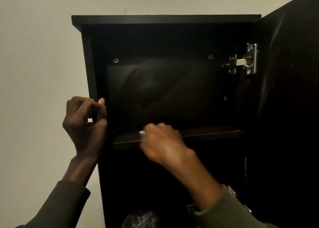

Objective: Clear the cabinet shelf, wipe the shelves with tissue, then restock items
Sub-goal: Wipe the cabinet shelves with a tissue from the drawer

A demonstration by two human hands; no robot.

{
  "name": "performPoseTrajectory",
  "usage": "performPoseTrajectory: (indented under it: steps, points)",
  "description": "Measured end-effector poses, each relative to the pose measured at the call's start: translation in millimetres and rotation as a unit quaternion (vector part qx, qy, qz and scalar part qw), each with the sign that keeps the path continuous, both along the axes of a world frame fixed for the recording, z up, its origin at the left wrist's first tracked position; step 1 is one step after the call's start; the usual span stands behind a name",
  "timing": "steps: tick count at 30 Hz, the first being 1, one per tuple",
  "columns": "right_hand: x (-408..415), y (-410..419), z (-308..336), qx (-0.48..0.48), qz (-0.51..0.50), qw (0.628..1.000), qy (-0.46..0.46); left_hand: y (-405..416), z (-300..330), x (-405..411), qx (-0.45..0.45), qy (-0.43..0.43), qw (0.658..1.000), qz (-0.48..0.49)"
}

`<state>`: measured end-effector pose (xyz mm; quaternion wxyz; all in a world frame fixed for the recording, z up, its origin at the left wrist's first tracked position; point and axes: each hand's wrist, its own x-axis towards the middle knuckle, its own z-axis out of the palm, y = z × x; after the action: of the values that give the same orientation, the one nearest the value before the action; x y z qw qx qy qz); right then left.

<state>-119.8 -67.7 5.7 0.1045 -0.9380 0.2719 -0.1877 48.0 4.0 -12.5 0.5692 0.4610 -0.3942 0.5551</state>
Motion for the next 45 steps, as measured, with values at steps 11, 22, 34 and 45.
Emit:
performPoseTrajectory:
  steps: [11,22,34,45]
  points:
    - [34.6,6.5,7.6,-0.020,0.066,0.997,0.038,-4.1,-3.3,12.0,-0.010,0.004,1.000,0.008]
    - [-71.1,-78.9,-9.3,-0.036,-0.193,0.977,0.080,-2.1,-0.6,6.4,-0.019,-0.008,1.000,0.004]
    - [-88.3,-63.5,-33.4,-0.141,-0.082,0.985,-0.058,-2.0,-9.1,1.1,-0.004,0.024,1.000,-0.001]
    - [-78.1,-26.9,-71.4,0.089,0.209,0.928,-0.294,0.6,-55.4,-5.9,0.008,0.064,0.998,-0.012]
